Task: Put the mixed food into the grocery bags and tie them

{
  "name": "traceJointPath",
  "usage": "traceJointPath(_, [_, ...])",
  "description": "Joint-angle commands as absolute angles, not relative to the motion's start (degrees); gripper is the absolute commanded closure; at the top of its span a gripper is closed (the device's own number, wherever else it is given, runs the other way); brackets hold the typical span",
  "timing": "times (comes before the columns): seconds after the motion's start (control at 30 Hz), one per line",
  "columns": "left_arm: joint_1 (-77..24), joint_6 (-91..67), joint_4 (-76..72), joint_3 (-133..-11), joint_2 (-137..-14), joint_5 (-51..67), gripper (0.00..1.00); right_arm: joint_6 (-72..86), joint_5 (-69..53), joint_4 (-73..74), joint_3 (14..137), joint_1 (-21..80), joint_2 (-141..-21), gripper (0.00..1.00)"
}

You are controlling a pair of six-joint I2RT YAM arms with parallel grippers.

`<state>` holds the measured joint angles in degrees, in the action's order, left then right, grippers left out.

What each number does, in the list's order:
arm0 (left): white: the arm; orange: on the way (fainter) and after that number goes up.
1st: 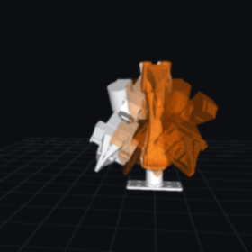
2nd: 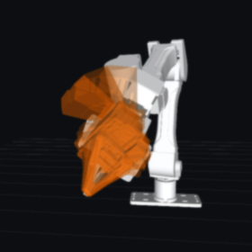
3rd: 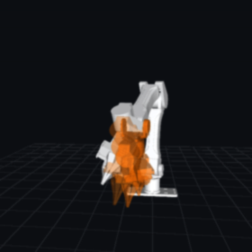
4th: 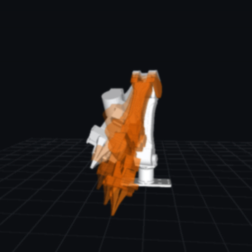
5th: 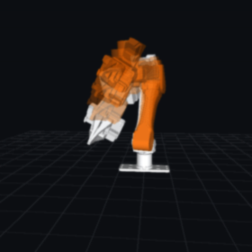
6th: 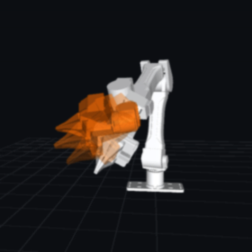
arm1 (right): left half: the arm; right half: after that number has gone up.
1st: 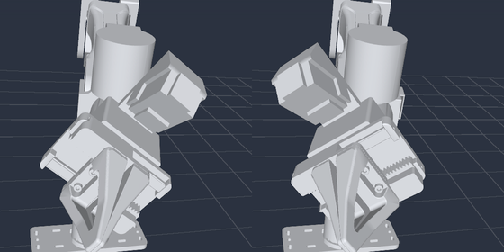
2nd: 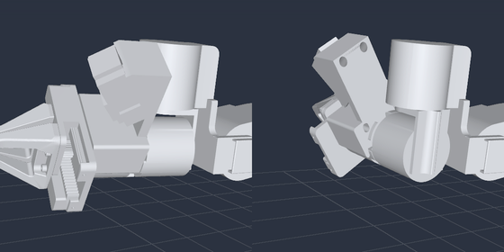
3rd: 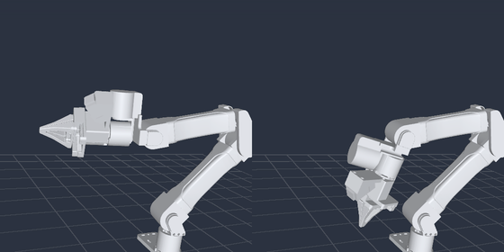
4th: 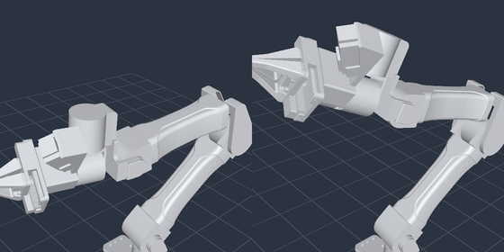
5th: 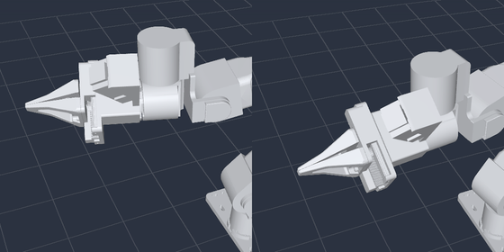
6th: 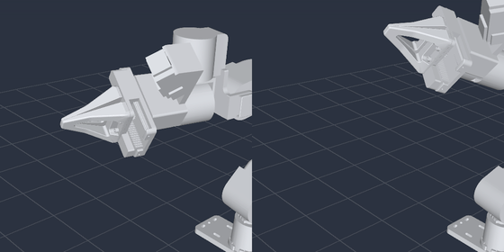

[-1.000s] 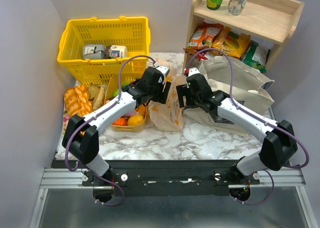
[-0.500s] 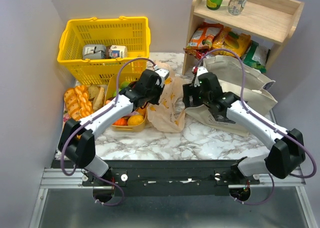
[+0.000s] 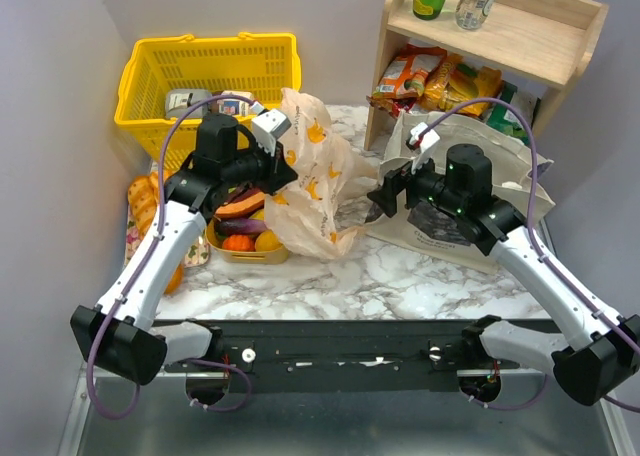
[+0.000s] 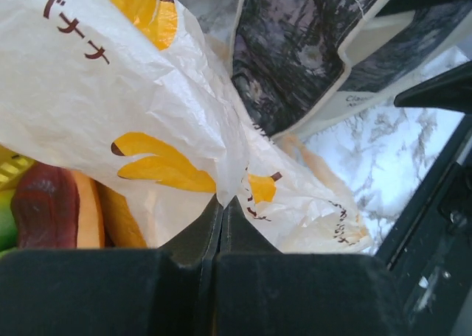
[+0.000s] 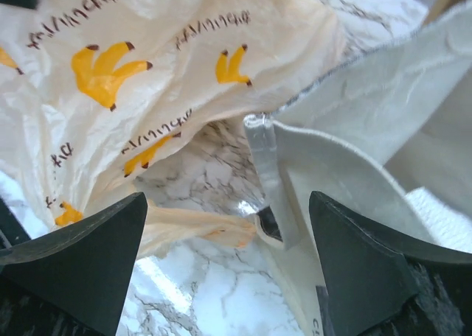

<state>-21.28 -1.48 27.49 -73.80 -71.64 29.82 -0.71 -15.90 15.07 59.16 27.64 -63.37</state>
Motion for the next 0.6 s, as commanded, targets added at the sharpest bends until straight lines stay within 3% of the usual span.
traceJointPath(0.0, [-18.4,1.7,35.0,-73.2,-66.7,41.0,1.0,-3.7,-24.1,10.7,59.4,27.2,-63.7,0.01])
traceJointPath(0.37, [-12.6,0.3,37.7,-76.3,-58.0,39.2,1.0,-2.5,-31.6,8.6,62.0,28.6,-68.4,0.02])
traceJointPath(0.57, [-11.8,1.0,40.0,-78.0,-56.6,38.1,1.0,-5.4,-25.3,8.3,60.6,32.6,-70.8,0.02])
